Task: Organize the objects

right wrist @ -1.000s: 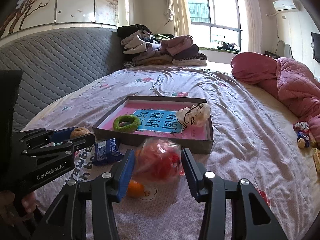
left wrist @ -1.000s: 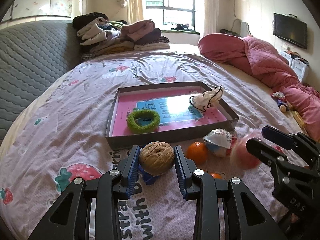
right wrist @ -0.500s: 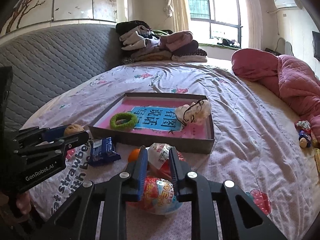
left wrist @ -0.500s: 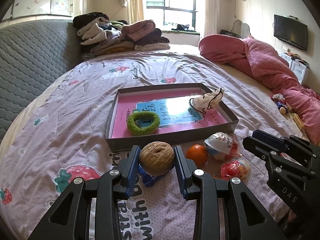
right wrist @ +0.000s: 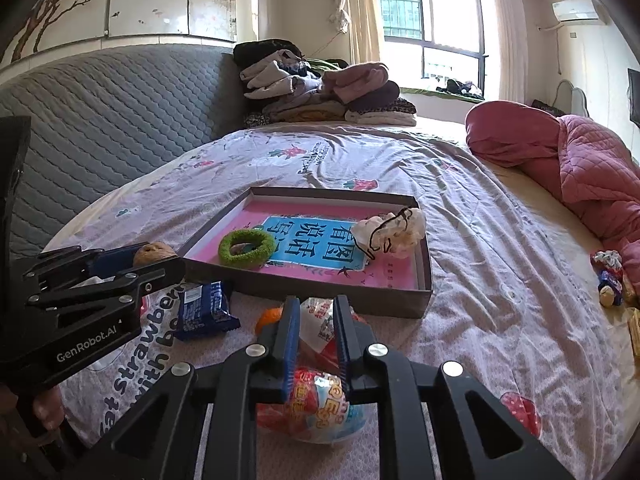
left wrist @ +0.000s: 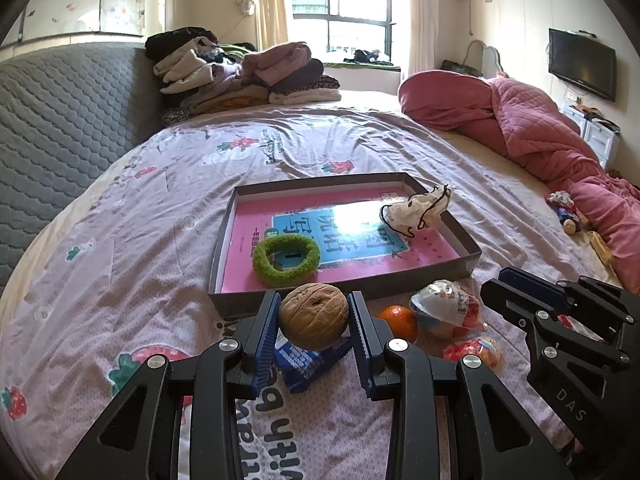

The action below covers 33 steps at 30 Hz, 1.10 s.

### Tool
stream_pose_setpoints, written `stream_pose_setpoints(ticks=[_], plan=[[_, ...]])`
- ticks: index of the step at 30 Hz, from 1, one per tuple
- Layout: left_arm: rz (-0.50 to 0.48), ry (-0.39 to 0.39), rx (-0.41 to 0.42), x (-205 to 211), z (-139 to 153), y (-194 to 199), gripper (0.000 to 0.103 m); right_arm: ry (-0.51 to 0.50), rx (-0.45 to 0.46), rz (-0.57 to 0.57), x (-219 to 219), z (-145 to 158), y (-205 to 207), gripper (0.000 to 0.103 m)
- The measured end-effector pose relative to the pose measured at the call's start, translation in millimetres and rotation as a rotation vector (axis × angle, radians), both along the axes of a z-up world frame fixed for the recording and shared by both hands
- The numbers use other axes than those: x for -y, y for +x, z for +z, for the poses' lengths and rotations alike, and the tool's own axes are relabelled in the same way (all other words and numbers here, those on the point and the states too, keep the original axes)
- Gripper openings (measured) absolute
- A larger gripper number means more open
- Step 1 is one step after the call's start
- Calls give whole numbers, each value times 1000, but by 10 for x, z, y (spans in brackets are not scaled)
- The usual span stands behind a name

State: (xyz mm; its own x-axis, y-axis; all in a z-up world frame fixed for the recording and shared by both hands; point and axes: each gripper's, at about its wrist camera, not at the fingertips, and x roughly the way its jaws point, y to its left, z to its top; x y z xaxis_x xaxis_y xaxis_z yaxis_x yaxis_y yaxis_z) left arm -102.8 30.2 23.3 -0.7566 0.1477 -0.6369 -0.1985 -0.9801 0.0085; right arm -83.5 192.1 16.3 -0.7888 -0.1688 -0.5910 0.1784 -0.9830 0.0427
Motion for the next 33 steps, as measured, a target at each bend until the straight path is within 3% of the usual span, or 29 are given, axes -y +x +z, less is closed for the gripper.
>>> stream_pose_setpoints(ticks=[16,26,33], plan=[[37,-5,-2,29,40,-360,35,29,1,-23,-8,62,-361,17],[66,19,47,147,-18,-654,35,13,6,-34,-43,96,-646,17],[97,-6,46,188,-46,-898,35,15,12,-30,-29,94,-788,18]])
